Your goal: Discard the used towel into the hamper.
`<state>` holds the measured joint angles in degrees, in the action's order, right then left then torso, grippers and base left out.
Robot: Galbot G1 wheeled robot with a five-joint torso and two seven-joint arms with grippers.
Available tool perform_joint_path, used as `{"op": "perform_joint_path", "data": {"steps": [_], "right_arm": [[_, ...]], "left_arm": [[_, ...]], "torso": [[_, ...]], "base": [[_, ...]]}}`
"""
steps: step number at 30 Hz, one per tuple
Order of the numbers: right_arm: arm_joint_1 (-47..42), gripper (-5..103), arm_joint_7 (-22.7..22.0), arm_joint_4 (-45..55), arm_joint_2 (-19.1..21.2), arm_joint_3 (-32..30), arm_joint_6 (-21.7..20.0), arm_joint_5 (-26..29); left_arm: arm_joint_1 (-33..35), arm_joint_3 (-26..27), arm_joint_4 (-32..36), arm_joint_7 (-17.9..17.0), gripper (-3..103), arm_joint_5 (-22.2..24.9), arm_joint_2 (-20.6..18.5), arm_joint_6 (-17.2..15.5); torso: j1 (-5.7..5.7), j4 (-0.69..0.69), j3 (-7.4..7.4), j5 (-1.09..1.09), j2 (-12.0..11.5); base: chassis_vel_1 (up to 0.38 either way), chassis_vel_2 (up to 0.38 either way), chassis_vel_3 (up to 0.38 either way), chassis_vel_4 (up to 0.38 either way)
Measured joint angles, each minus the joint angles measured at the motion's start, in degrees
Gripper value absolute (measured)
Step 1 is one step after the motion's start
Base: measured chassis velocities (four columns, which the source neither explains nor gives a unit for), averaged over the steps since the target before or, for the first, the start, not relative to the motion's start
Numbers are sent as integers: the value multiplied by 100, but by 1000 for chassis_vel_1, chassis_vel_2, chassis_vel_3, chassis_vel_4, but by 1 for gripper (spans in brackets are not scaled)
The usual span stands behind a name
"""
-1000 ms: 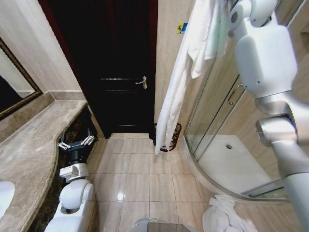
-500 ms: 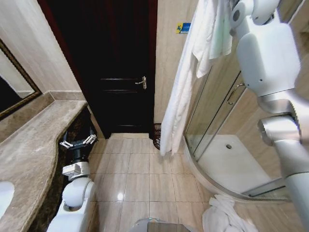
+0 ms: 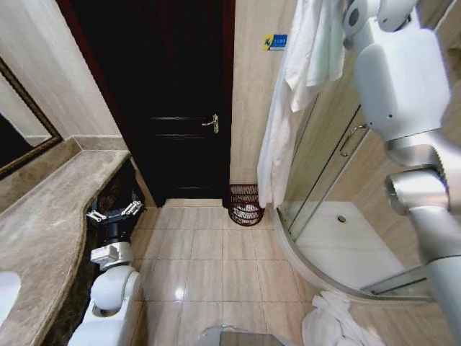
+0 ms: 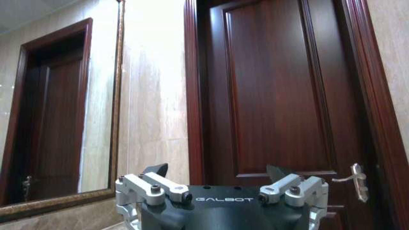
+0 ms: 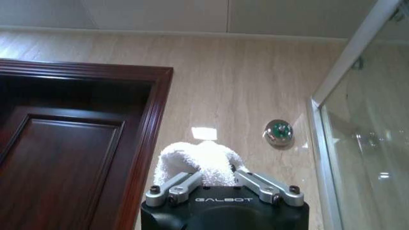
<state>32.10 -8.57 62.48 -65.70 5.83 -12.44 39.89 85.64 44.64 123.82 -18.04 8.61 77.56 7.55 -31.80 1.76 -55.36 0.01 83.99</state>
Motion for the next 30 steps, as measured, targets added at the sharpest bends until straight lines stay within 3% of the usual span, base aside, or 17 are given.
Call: {"op": "perform_joint_path", "data": {"steps": [30], "right_arm": [[-70, 4, -81, 260, 147, 9, -150, 128]], "left_arm": [[233, 103, 269, 0, 100, 41, -2, 26]], "torso": [[0, 1, 0, -1, 0]], "base": [[-2, 2, 3, -1]]}}
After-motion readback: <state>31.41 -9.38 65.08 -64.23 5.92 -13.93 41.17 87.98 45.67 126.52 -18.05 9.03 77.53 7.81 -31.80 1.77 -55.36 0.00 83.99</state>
